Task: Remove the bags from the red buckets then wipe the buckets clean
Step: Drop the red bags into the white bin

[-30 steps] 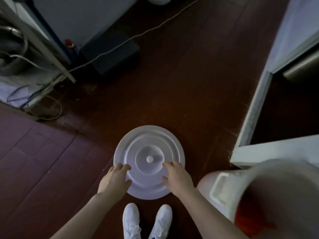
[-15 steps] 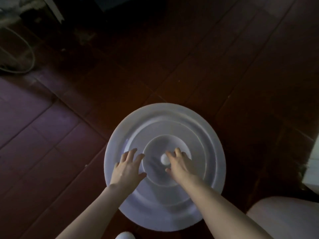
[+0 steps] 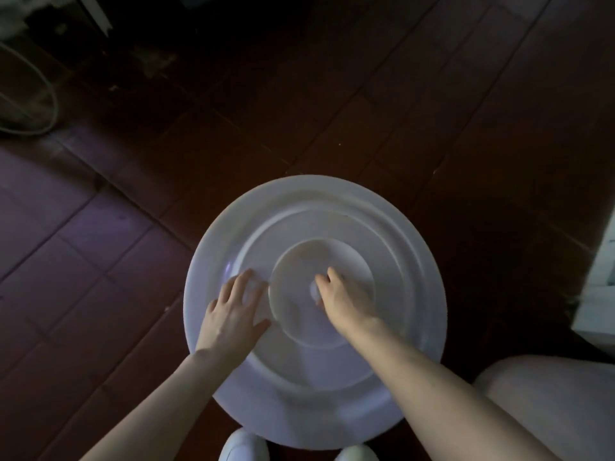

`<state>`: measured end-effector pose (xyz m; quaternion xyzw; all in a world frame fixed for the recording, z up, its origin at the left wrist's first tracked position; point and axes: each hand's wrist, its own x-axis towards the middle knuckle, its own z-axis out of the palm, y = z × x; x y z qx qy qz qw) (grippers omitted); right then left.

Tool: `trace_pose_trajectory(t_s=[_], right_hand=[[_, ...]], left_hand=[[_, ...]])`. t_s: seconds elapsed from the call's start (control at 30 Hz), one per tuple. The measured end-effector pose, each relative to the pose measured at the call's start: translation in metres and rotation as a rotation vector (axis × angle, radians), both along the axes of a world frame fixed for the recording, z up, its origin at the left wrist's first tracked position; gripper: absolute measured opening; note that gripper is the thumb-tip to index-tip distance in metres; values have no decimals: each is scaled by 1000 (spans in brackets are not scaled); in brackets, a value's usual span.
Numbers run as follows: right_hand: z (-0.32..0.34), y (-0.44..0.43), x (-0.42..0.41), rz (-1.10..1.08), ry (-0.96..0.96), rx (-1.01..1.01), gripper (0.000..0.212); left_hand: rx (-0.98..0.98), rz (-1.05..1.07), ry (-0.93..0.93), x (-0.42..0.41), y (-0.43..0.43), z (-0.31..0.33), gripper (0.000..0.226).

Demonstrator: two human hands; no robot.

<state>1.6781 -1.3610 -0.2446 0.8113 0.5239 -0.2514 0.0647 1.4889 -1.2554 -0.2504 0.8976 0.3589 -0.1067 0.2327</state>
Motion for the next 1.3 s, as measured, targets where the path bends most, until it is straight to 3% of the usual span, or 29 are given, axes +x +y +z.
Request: trace_pose_trajectory(t_s=[0.2,0.4,0.63,0.9,1.03,1.3], right_hand=[[165,5,-12,-36,-95,100,19],[369,-13,-16,-94,-226,190,43],[527,-91,4,-222,-314,254,34],[588,-253,30,-455,-277,157,30],[570,-348,40,-570,-183,90,38],[515,-504,51,-771,-100,-12,41]], left_hand=[[92,8,-67,-15,2,169,68],[113,-34,-132,-10,-2,362,58],[142,-210,-200,23,-52,514,69],[61,-457,-234,82,-177,560,61],[7,-536,-241,112,-253,548,51],[-47,-735,-87,150,-390,499,54]])
